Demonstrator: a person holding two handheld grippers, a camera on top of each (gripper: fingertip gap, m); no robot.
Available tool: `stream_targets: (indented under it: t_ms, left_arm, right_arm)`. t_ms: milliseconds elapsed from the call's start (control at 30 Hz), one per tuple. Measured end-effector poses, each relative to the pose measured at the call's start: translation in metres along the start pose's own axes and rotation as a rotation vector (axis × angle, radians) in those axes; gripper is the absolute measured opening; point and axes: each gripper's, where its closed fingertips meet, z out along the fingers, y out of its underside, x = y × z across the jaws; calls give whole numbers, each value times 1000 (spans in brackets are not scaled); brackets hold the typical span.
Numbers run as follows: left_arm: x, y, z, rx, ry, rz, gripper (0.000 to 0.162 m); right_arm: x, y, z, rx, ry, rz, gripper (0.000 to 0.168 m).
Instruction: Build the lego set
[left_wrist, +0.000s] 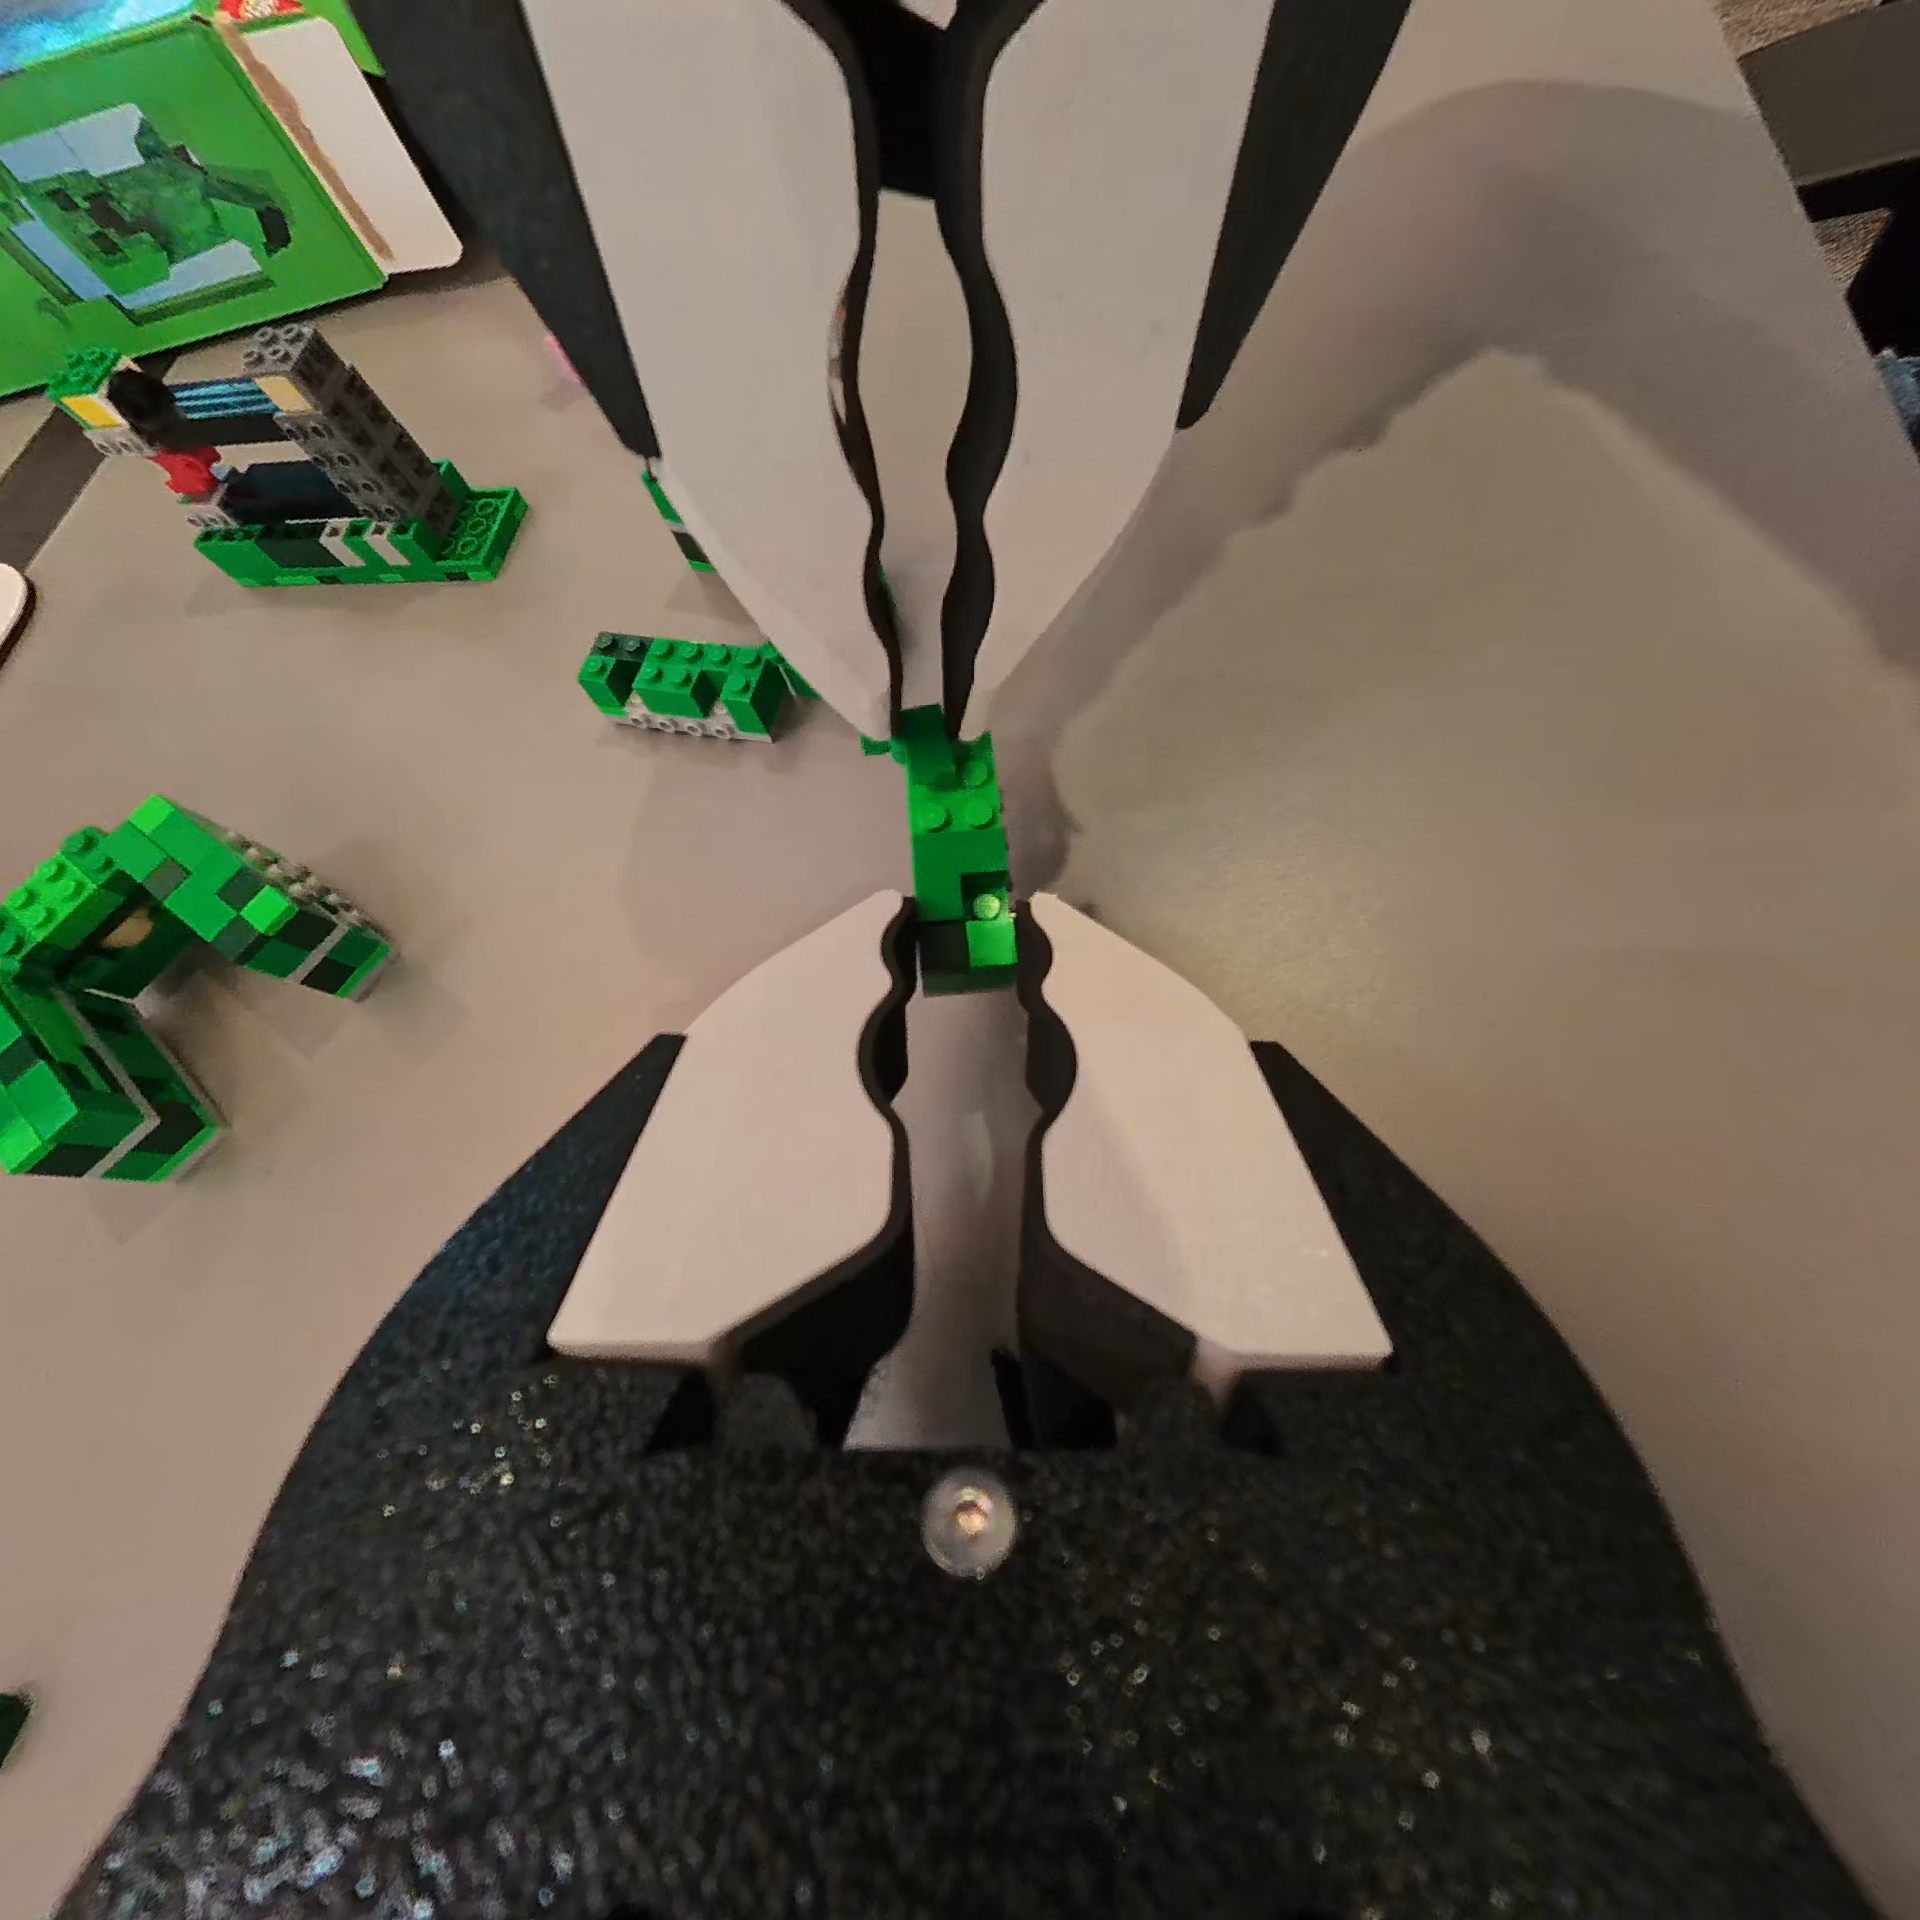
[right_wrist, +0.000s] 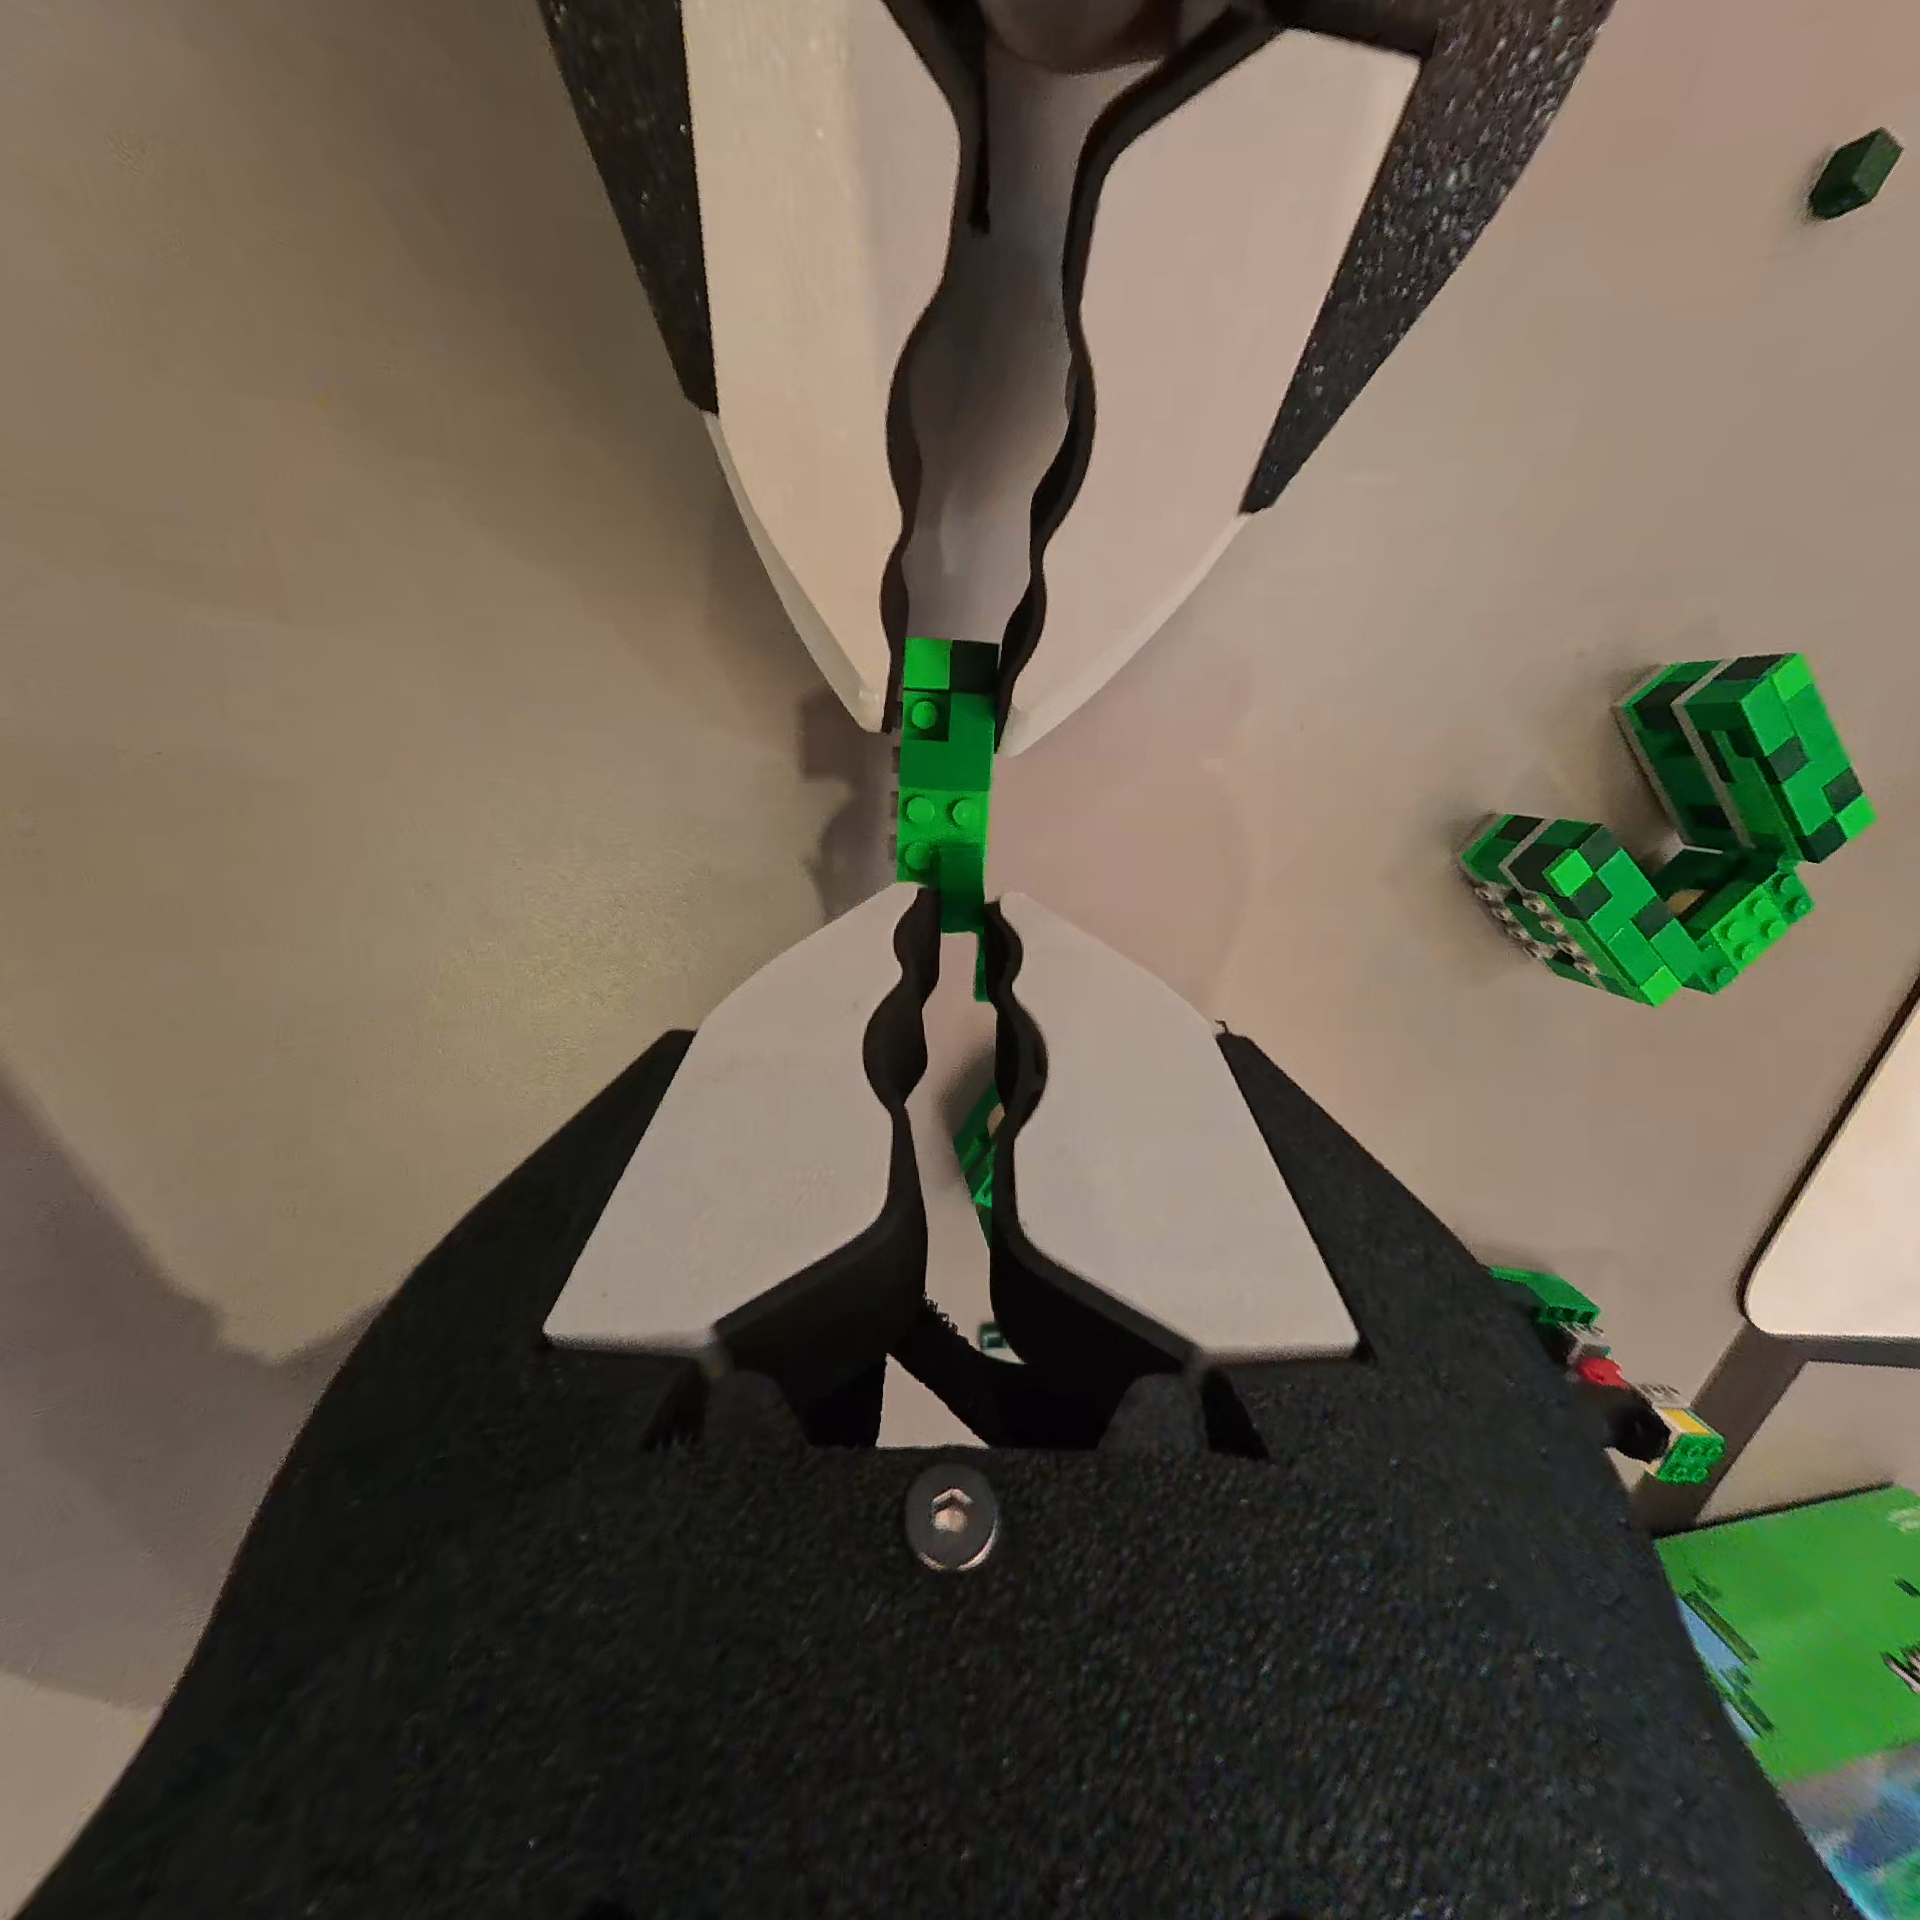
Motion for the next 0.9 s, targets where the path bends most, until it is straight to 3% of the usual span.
stream_targets:
  t_ms: [667,900]
  left_arm:
    - [-5,-3,-6,31,-14,-30,17]
    - [-20,-5,-14,66,-73,-108,17]
  right_arm:
    - [6,-1,-7,-1,23,30,12]
    - [17,-11,-21,186,189,12,30]
